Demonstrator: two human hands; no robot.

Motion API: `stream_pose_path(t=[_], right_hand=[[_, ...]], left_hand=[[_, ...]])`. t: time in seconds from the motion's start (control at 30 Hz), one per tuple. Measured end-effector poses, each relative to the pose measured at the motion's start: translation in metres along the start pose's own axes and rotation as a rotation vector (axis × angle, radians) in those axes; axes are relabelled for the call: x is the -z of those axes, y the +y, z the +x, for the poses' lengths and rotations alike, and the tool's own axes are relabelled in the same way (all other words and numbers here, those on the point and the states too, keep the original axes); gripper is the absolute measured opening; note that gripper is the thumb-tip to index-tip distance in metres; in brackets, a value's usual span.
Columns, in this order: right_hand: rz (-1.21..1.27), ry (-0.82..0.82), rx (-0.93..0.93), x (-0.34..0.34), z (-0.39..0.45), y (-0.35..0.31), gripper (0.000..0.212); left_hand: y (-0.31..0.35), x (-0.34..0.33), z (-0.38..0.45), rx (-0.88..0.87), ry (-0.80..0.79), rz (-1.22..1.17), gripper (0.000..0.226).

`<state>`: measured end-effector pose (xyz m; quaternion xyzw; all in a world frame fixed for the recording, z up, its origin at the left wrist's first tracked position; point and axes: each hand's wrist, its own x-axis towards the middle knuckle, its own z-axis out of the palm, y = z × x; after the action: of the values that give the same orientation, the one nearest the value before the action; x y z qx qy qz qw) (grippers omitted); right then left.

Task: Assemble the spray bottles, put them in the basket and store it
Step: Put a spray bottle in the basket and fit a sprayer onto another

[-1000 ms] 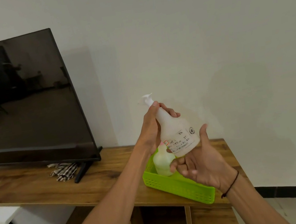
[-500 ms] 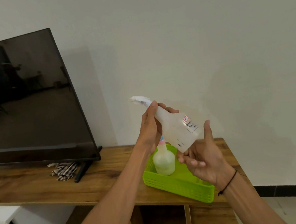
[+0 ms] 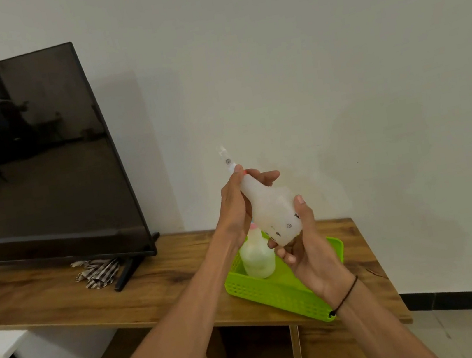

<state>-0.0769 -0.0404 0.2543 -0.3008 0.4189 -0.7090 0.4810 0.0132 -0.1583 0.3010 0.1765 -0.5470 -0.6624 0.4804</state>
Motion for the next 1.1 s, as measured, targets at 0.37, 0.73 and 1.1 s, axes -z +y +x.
stream_pose_path(t=[0.37,0.73,1.1], right_hand=[[0.405,-0.23,-0.368,0.014,0.003,-0.018,0.088],[0.313,-0.207,-0.213,0.019,0.009,-0.014,0.083],[-0.333,0.117,0.423,0.012,0.009,0.013,0.07]], left_hand=[[0.016,0.005,0.007,0.05,-0.22,-0.185,0.046],[0.026,0.023,0.013,-0.035,-0.133,-0.068,0.035],[0.007,-0.004,0.01,-0.055,0.315,-0.224,0.01]])
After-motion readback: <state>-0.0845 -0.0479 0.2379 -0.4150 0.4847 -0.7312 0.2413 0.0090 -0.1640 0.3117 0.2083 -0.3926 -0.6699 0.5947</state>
